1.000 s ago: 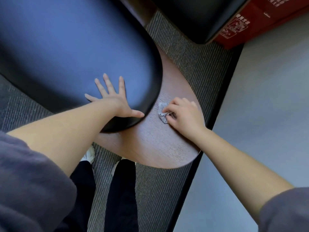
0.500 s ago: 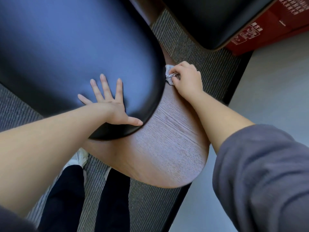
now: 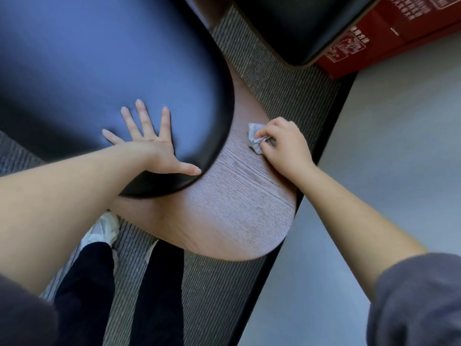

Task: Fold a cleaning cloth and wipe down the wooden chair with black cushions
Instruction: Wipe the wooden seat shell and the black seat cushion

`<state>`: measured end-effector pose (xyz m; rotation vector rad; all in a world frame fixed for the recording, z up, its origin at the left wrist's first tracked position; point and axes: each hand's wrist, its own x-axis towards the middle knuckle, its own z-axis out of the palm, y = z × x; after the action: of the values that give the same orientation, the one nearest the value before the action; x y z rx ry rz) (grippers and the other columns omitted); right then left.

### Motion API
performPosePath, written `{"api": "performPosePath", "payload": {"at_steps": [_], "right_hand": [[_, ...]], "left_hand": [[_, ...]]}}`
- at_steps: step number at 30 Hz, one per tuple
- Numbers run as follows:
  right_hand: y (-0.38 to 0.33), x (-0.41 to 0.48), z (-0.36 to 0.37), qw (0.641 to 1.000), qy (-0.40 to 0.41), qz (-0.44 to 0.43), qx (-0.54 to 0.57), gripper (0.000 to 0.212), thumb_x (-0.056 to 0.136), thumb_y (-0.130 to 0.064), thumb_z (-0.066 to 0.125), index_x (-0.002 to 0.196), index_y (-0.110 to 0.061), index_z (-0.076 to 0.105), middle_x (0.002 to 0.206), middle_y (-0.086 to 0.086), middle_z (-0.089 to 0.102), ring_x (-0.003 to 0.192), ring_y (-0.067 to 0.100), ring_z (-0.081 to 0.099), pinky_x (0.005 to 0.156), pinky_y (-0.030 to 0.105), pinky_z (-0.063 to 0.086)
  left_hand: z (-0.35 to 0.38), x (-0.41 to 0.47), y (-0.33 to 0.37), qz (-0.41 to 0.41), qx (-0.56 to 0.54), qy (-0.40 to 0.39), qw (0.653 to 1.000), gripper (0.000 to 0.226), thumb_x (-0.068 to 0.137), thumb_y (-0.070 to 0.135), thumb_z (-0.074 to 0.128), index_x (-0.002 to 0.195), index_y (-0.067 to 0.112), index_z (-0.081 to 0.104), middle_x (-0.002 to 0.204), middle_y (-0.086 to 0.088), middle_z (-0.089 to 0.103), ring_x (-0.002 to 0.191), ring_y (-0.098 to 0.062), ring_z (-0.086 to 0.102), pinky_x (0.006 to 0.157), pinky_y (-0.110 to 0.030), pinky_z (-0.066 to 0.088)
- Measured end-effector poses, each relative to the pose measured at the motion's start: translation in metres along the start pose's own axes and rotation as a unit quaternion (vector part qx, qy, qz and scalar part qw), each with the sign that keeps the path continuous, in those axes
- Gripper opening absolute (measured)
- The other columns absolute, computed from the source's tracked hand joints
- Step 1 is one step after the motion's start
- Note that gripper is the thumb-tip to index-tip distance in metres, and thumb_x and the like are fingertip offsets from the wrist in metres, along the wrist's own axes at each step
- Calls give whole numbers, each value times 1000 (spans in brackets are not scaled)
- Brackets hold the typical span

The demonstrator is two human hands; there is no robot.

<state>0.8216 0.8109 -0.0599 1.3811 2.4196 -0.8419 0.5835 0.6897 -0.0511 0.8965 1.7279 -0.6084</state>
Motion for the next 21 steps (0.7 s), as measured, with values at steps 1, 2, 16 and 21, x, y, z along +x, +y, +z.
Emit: {"api": "performPosePath", "payload": {"at_steps": [1,2,16,21], "right_hand": [[1,-10,-2,1000,-2,-5,-2,15,87,-19,61,93,-25,72,106,-2,59,99,23,50,88,48,45],[1,-14,-3,1000,-3,-8,-3,15,87,-18,61,94,-25,72,106,-3,59,99,22,50,88,46,45],[-16,-79,-8,999,6,-19,-47,13,87,-19,62,95,-24,71,102,-5,59,94,19,50,82,39,43],[-21,-33,5,995,20,13,-99,18,91,-21,56,103,-27,69,113,-5,58,104,23,51,86,39,39]], "left_hand": [[1,0,0,1,1,3,1000,148,50,95,56,137,30,-44,141,-16,-54,133,-45,-43,103,-78,-3],[1,0,0,2,0,8,1000,148,50,94,57,138,30,-43,142,-16,-53,133,-45,-42,103,-78,-3],[43,-8,-50,100,88,170,976,109,68,88,4,152,25,-21,159,-10,-29,147,-36,-22,116,-63,-3],[54,-8,-61,105,119,192,968,104,71,85,0,152,24,-23,159,-11,-27,147,-36,-20,117,-60,-1]]}}
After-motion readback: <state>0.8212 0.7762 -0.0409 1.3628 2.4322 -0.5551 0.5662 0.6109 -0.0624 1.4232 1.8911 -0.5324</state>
